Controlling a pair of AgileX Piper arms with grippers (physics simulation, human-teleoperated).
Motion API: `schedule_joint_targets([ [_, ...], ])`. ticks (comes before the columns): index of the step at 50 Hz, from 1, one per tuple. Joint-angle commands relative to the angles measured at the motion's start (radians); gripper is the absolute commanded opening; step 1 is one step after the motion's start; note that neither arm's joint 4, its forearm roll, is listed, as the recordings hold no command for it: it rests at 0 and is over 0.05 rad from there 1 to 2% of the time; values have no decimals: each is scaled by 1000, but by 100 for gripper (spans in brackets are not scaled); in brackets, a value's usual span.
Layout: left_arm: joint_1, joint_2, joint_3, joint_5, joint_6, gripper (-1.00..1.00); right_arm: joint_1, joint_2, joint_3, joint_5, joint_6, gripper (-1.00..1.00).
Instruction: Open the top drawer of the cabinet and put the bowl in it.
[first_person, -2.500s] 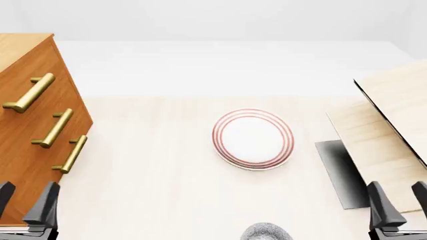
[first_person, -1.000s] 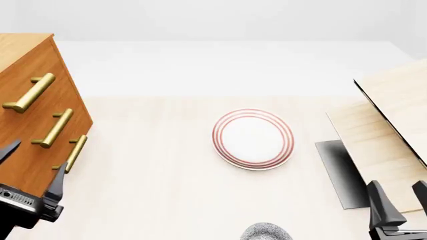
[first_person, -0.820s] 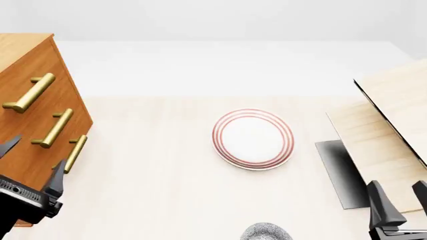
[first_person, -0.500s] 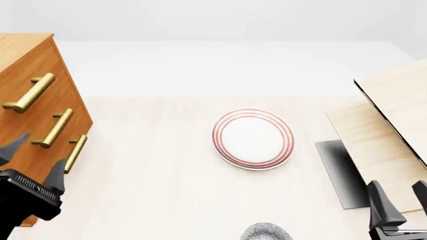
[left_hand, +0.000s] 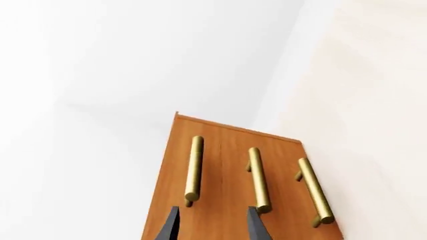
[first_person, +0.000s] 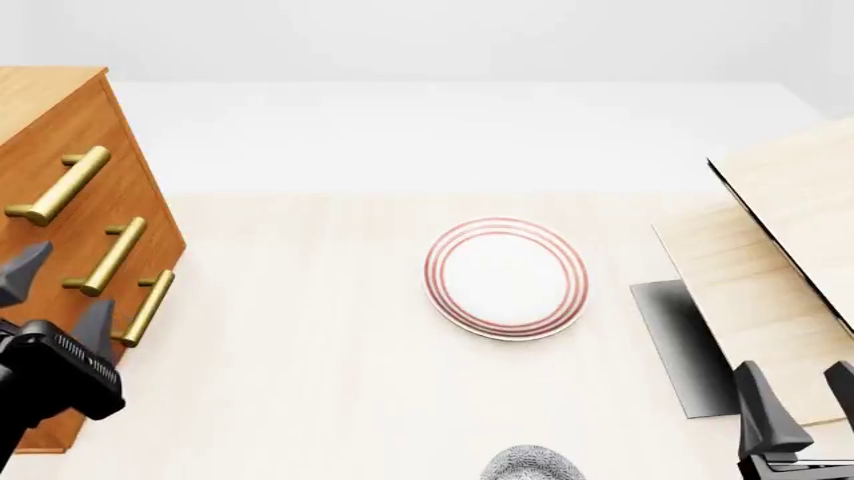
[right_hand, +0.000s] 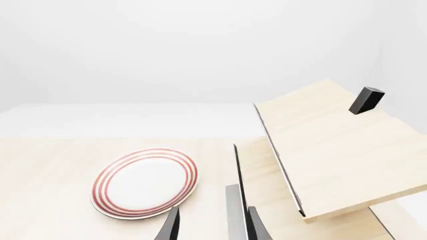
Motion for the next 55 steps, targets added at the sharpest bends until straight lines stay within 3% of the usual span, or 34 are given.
schedule_joint_targets([
  [1,17,47,-21,-44,73,100,0,-2,2,0,-1,100],
  [12,36,95,-28,-95,121,100,0,-2,2,0,-1,100],
  [27,37,199,-83,-127,103,100,0,-2,2,0,-1,100],
  [36,53,303,-106,-215,124,100,0,-2,2,0,-1,100],
  [55,93,373,-151,-247,141,100,0,-2,2,0,-1,100],
])
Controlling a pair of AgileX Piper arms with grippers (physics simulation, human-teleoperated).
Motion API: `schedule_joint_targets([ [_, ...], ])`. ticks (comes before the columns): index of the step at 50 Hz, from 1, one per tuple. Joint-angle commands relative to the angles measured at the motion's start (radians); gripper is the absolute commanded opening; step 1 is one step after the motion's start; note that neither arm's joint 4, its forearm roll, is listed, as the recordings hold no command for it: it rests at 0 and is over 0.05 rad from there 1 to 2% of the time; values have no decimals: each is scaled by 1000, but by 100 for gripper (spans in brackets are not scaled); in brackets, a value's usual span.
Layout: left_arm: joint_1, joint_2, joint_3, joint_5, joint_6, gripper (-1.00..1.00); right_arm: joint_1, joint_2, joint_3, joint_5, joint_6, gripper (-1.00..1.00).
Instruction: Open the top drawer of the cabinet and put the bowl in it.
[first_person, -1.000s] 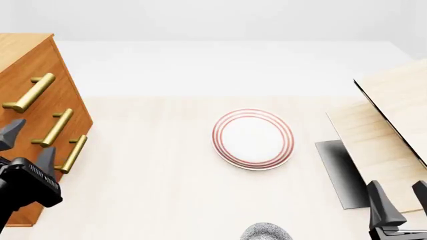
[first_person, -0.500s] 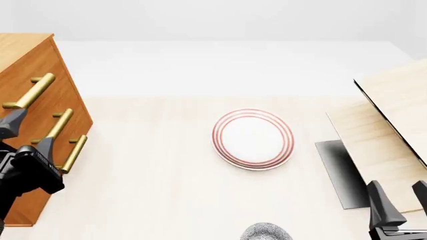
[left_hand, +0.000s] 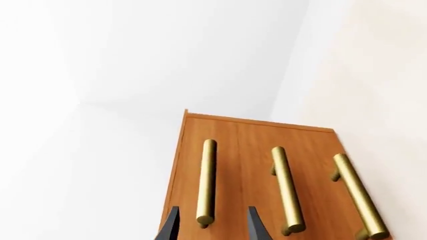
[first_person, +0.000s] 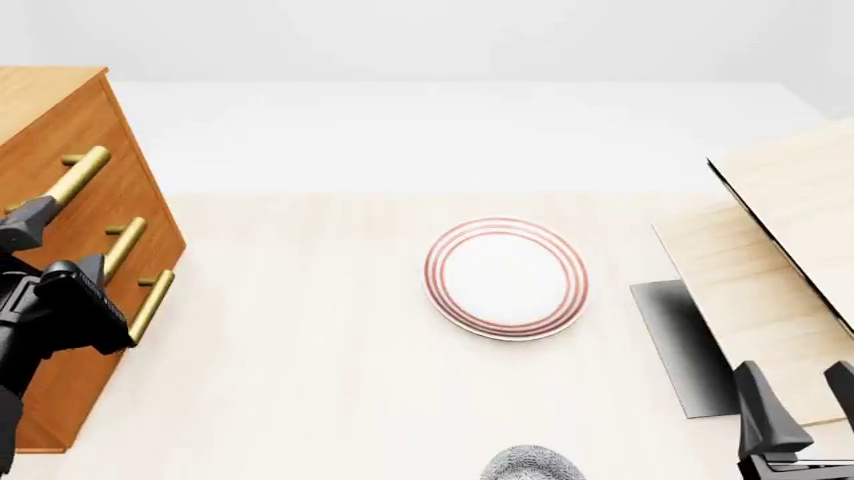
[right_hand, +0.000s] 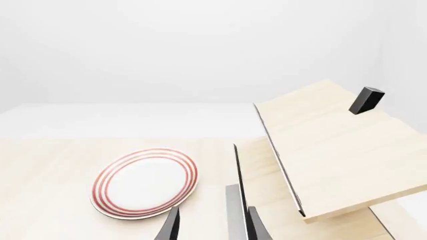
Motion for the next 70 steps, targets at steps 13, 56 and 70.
schedule_joint_targets([
  [13,40,82,-56,-39,4,100,0,-2,2,0,-1,100],
  [56,119,233,-108,-125,-21,100,0,-2,2,0,-1,100],
  [70,120,207,-78,-140,-15,-100,0,-2,2,0,-1,100],
])
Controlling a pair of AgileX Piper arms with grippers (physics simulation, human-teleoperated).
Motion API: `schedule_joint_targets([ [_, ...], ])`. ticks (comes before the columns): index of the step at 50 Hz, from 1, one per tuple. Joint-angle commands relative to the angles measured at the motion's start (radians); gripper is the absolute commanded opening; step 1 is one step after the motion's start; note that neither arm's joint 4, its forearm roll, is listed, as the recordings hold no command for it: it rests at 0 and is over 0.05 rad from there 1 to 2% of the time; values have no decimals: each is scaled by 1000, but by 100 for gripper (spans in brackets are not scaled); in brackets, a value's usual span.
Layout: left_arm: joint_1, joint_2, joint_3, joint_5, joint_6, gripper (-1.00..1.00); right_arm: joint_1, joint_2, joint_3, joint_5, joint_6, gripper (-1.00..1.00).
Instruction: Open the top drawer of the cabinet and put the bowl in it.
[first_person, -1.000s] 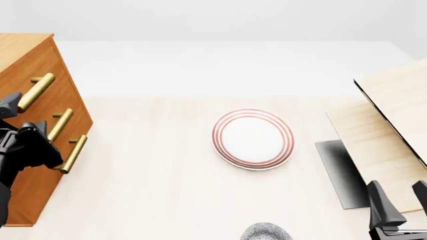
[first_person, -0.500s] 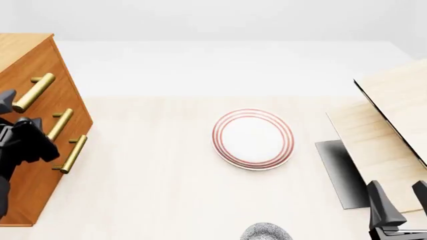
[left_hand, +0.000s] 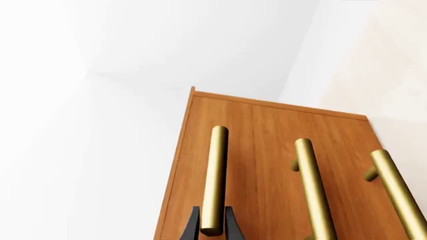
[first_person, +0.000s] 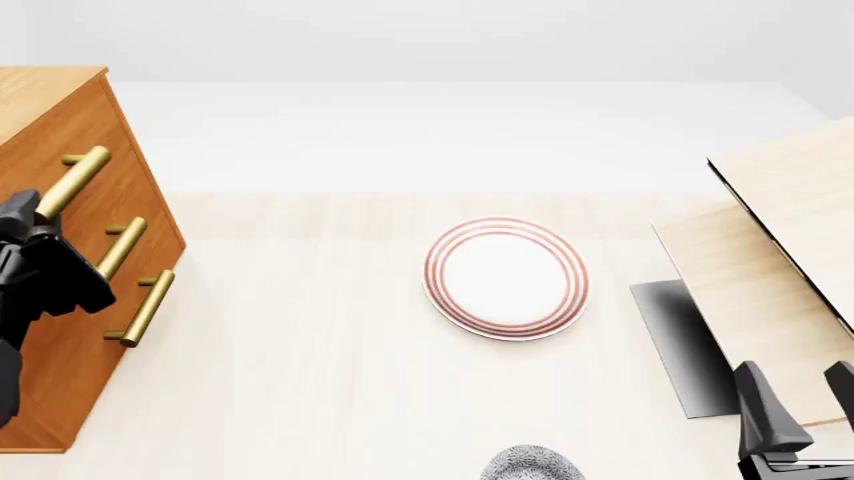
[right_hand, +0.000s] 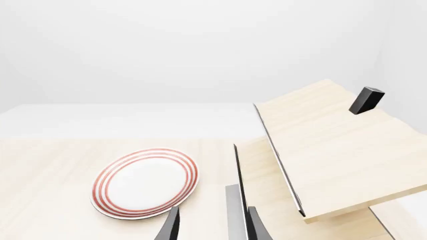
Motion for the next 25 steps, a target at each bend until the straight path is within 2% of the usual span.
schedule_joint_targets([
  [1,0,-13,33,2,8,-100,0,-2,2,0,-1,100],
  [25,-83,-12,61,-30,47,-100,0,-2,2,0,-1,100],
])
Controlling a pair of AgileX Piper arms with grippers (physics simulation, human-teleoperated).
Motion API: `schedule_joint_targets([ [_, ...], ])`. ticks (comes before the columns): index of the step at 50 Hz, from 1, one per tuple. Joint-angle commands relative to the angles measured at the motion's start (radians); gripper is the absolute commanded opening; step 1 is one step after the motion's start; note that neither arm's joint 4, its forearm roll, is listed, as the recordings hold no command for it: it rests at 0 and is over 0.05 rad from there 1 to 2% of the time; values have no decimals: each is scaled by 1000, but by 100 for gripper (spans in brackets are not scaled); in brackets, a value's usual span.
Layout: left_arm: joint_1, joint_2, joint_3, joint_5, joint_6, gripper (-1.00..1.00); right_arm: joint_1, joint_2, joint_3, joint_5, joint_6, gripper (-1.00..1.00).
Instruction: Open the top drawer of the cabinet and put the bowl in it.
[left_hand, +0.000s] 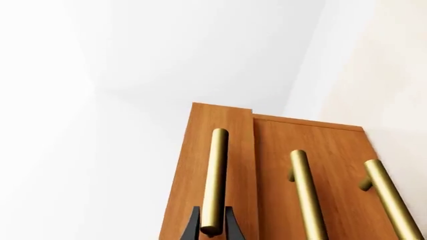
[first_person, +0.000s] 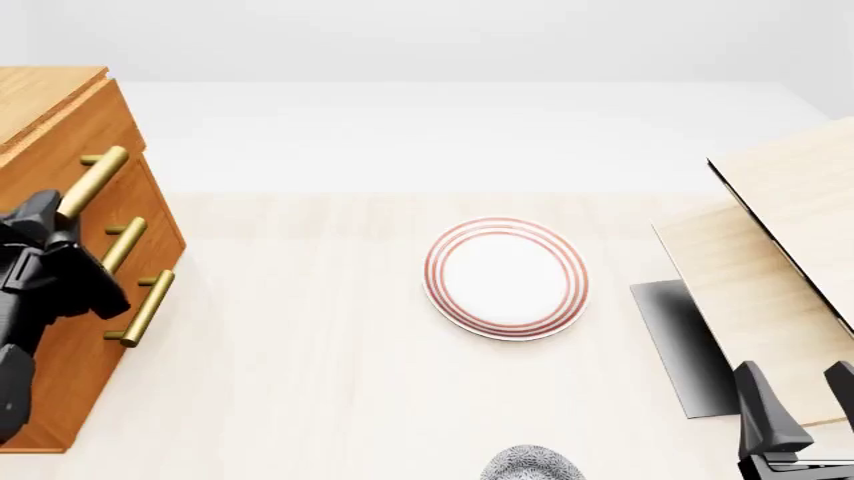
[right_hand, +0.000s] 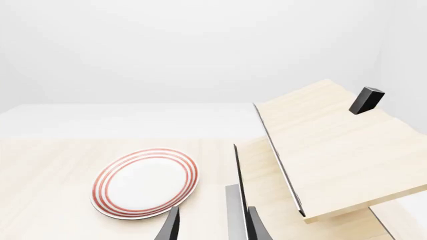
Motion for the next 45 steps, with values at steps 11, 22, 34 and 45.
schedule_joint_targets([
  [11,-83,-24,41,16,18,-100,0,-2,2,0,-1,100],
  [22,-132,-23,33,21,18,-100,0,-2,2,0,-1,100],
  [34,-181,-25,26,26,25,-100,0,-2,2,0,-1,100],
  [45,-220,-65,19,61,23,-100,0,-2,2,0,-1,100],
])
